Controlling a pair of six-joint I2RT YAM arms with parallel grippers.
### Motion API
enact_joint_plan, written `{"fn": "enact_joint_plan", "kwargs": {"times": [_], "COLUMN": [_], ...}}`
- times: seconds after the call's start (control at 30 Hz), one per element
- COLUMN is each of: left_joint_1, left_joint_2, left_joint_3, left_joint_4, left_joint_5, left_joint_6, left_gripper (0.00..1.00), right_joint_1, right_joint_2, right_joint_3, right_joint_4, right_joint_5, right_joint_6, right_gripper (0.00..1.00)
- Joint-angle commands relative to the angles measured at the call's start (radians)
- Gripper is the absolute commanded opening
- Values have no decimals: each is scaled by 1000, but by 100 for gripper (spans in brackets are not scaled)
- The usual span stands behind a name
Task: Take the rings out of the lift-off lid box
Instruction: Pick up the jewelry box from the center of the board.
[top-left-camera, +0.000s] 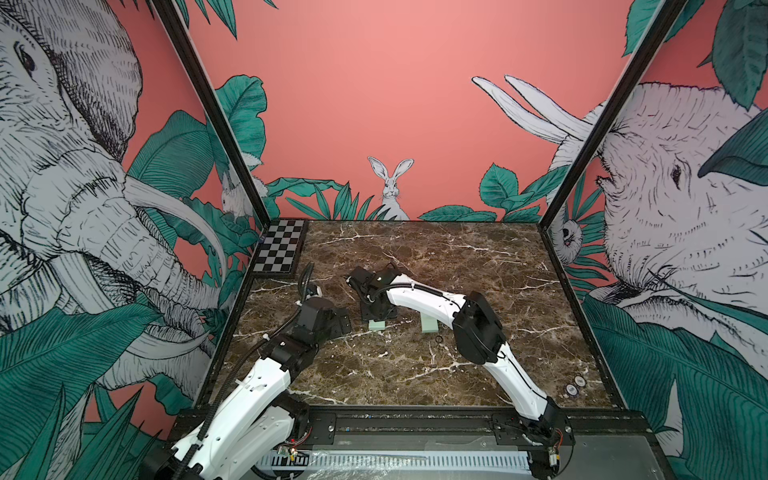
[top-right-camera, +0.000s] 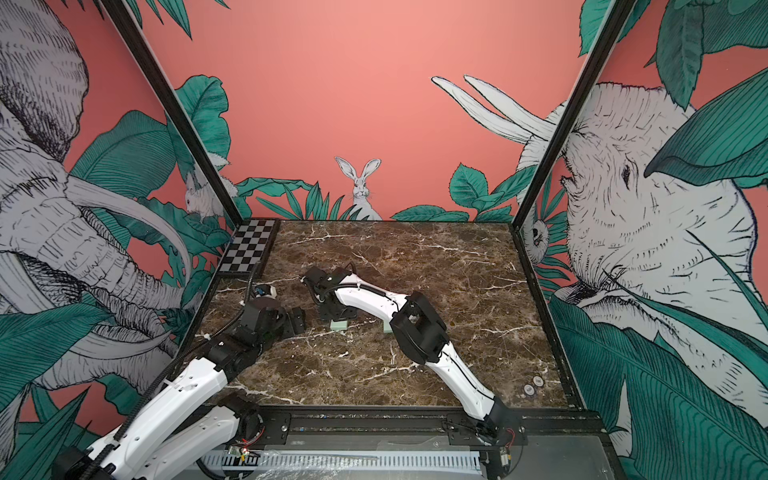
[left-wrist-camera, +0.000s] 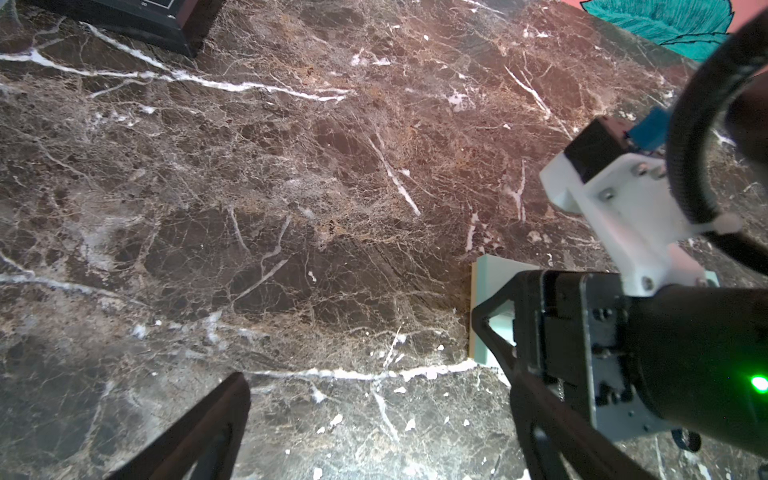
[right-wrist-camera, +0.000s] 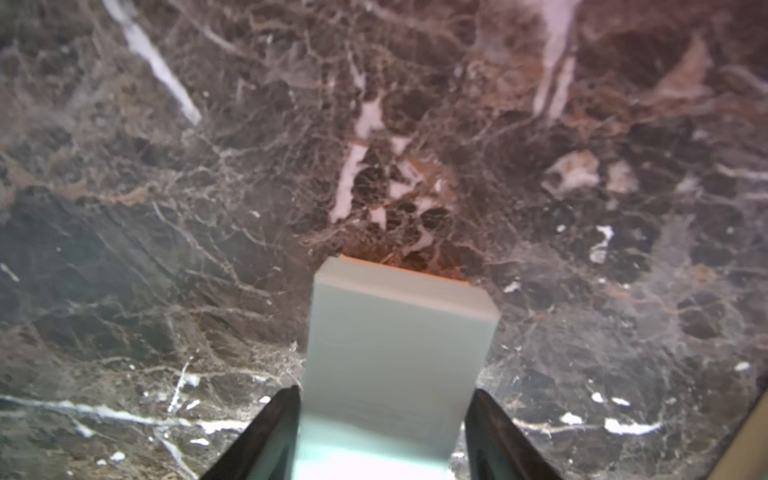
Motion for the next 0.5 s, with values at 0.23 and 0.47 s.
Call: {"fn": "enact_joint_plan", "kwargs": {"times": [0.23, 0.47], "left_joint_1": [6, 6], "left_joint_2": [1, 7], "left_joint_3": [-22, -77], "left_joint_4": [25, 160], "left_joint_5": [46, 195], "left_joint_6": [9, 120], "left_gripper": [99, 99], "right_joint_1": [7, -45], "right_joint_2": [-44, -286], "right_joint_3": [-11, -244], "right_joint_4": [-32, 171], "right_joint_5": [26, -88], "right_joint_6": [-21, -113], "right_gripper": [46, 46]}}
